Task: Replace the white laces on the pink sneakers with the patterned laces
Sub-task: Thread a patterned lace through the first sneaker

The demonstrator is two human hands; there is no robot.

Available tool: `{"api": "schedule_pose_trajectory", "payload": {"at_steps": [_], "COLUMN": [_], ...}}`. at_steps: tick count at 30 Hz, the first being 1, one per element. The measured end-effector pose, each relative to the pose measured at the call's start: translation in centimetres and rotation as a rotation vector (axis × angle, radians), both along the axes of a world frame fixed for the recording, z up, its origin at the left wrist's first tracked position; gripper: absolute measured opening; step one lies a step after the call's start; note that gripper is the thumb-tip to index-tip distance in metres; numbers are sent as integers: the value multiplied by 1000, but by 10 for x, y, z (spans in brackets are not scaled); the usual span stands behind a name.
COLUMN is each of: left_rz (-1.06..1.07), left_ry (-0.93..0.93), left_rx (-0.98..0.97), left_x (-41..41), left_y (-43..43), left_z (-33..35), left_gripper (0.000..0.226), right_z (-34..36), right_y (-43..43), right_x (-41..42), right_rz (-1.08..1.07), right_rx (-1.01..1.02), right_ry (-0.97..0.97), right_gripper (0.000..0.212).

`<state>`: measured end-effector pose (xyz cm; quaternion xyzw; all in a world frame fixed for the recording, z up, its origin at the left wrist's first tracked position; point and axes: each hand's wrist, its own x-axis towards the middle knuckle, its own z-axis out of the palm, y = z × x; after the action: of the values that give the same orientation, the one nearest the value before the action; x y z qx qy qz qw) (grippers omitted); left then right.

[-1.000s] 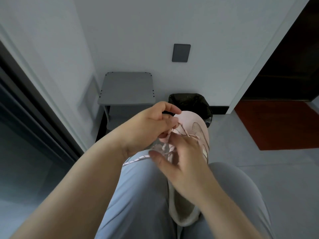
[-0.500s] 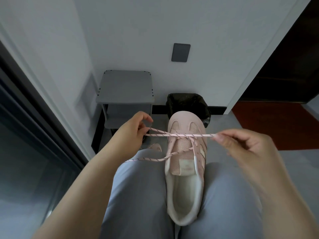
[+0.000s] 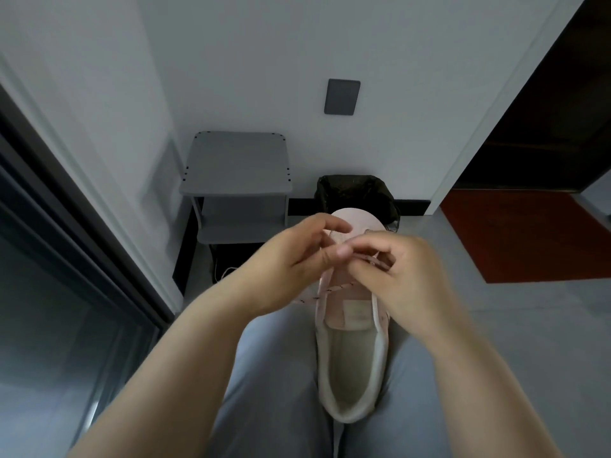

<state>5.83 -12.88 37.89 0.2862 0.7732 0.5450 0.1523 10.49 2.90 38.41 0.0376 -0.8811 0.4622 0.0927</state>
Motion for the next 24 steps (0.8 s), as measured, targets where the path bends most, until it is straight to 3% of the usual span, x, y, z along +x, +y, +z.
{"api": "schedule_pose_trajectory", "payload": {"at_steps": [3, 9, 14, 17, 20, 24], "left_rz": [141, 224, 117, 188, 256, 234], "left_ry": [89, 137, 78, 100, 205, 393], "left_rx": [-59, -147, -74, -43, -115, -228], "left_x": [-6, -11, -1, 1, -2, -6], "left_y": [-18, -31, -16, -12, -10, -11], "left_z": [0, -8, -14, -21, -32, -45], "left_gripper": [7, 12, 19, 15, 20, 35], "right_z": [-1, -10, -16, -19, -26, -34], "right_y": [15, 7, -14, -18, -11, -7], "right_x": [3, 3, -1, -1, -2, 0], "right_rz": [-2, -31, -80, -96, -150, -169], "right_rx": [-40, -7, -66, -77, 28, 189], "right_ry": [-23, 1, 90, 131, 143, 173], "right_gripper": [12, 19, 12, 12, 4, 11]}}
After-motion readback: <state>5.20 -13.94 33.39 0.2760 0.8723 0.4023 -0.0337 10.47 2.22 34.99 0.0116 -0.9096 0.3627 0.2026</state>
